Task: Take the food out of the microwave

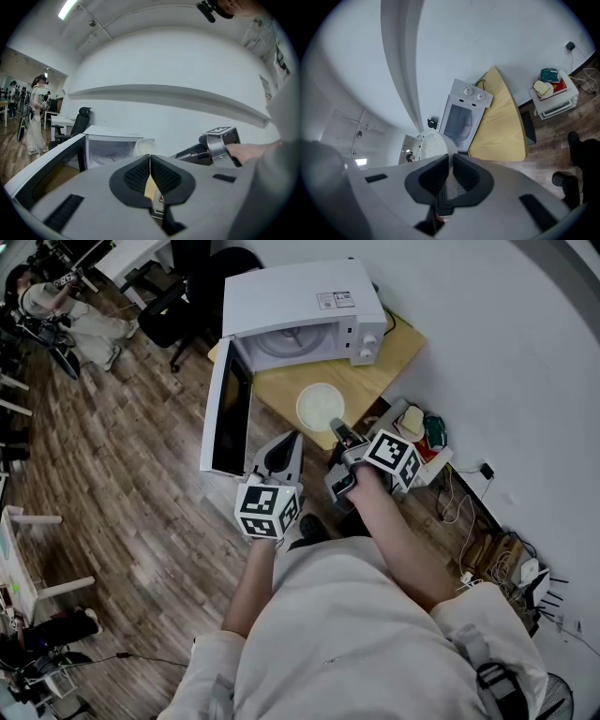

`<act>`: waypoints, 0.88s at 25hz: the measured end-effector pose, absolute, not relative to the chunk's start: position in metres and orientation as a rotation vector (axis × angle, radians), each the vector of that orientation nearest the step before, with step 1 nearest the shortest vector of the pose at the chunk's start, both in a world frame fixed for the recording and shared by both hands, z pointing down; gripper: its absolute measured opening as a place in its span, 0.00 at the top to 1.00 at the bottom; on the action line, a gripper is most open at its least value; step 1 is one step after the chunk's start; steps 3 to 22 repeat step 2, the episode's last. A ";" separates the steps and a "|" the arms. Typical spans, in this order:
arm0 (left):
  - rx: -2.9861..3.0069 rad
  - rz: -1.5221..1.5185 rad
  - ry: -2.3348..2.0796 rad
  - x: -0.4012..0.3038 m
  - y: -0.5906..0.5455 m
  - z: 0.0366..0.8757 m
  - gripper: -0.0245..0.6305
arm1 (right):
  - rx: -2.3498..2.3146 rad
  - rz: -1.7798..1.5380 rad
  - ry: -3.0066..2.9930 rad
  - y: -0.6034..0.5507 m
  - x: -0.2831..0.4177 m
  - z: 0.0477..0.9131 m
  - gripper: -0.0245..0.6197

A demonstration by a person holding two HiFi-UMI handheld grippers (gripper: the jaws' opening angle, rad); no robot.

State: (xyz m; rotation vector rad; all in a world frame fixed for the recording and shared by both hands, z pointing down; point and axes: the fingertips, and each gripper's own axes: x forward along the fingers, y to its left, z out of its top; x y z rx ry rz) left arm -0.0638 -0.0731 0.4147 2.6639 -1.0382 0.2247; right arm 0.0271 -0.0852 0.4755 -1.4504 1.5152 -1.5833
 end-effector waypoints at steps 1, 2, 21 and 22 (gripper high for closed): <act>2.664 0.225 -1.038 -0.063 -0.074 0.414 0.95 | -1.450 -1.583 1.515 -0.086 0.028 0.475 0.92; 2.664 0.225 -1.038 -0.062 -0.074 0.414 0.95 | -1.450 -1.582 1.515 -0.086 0.029 0.474 0.92; 2.664 0.225 -1.038 -0.062 -0.074 0.414 0.95 | -1.450 -1.582 1.515 -0.086 0.029 0.474 0.92; 2.664 0.225 -1.038 -0.062 -0.074 0.414 0.95 | -1.450 -1.582 1.515 -0.086 0.029 0.474 0.92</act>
